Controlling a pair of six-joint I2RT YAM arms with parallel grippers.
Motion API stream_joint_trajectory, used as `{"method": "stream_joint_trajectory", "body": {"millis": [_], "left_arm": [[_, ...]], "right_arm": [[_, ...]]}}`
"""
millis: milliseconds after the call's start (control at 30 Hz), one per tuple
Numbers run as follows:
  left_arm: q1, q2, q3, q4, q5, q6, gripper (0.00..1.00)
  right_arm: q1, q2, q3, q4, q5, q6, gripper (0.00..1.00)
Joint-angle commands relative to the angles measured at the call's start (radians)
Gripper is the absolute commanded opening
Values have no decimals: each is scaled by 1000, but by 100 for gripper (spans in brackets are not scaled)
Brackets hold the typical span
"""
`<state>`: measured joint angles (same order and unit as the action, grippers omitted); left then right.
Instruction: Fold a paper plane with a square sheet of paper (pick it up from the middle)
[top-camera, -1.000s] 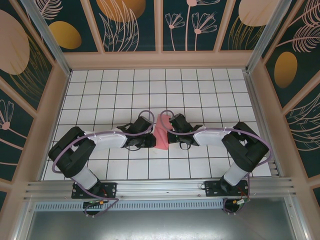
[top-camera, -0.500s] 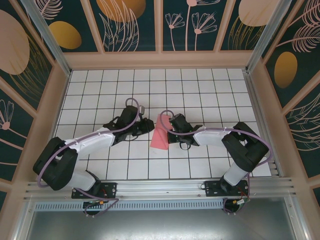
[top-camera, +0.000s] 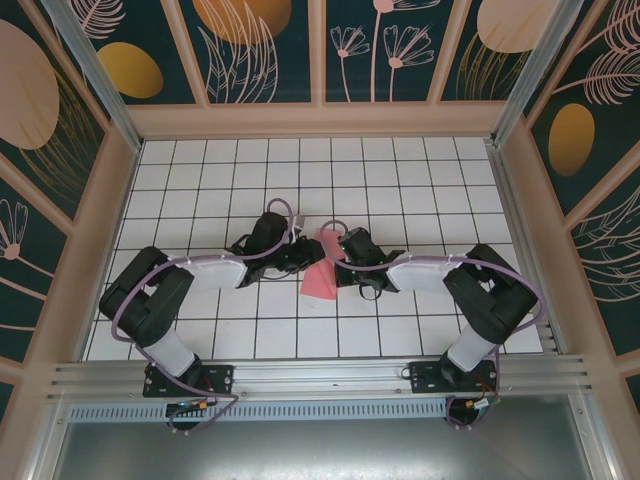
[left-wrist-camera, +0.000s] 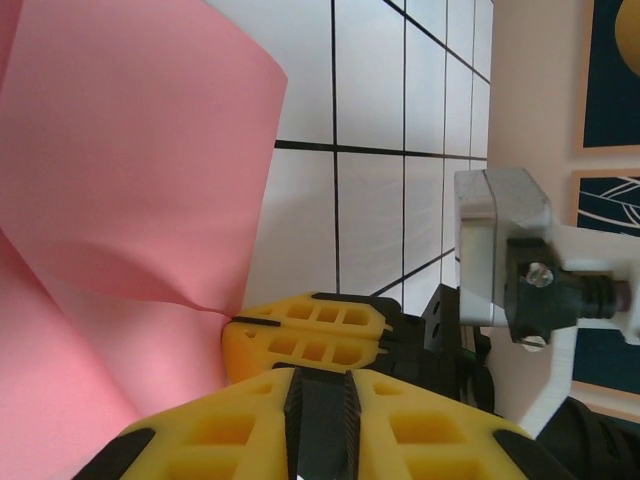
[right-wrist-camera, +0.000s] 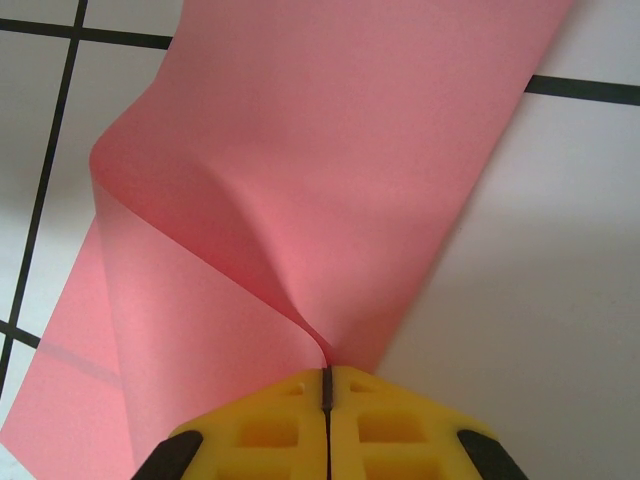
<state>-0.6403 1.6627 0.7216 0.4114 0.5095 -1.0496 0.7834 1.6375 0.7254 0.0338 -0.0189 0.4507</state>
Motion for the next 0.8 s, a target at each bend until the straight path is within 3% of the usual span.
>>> {"method": "stream_joint_trajectory", "body": {"millis": [0, 300, 767], "left_arm": [[-1, 40, -1, 50, 32, -7, 22], [-1, 122, 30, 38, 32, 13, 23], [-1, 179, -7, -57, -55, 55, 21]], "right_arm": [[7, 17, -23, -10, 0, 3, 8], [6, 21, -24, -8, -2, 3, 8], [5, 25, -11, -14, 0, 0, 9]]}}
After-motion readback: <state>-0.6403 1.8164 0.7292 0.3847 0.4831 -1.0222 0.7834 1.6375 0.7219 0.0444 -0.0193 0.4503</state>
